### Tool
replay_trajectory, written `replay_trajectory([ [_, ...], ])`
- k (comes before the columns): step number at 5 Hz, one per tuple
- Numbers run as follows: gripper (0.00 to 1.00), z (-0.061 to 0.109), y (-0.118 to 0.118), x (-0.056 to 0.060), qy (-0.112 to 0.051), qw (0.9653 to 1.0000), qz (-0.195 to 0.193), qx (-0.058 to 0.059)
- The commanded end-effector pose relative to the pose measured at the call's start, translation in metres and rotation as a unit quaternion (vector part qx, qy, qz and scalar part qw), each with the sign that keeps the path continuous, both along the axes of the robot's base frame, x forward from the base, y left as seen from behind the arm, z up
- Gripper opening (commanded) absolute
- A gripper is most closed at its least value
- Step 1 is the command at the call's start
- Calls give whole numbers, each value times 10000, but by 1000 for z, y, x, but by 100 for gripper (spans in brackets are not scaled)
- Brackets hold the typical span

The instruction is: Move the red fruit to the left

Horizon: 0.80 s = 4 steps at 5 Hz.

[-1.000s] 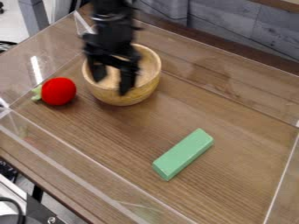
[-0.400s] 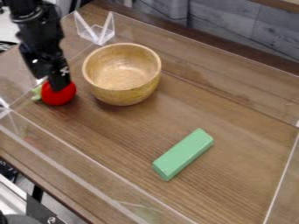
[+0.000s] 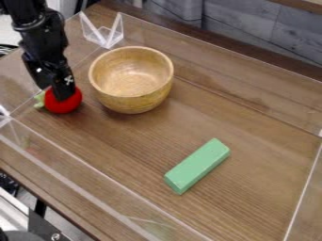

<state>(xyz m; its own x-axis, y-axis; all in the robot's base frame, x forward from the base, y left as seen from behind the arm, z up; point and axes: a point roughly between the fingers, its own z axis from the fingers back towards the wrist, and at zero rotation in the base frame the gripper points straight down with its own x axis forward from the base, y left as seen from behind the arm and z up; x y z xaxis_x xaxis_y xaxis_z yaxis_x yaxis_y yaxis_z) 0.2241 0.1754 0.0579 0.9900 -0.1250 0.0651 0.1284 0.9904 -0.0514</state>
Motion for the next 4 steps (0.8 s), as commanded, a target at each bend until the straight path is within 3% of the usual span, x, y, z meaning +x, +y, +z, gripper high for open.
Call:
replay_trajectory([
  [1,100,8,11,10,-195,9997,17,118],
  [4,100,-4,24,16,-147,9999,45,-76],
])
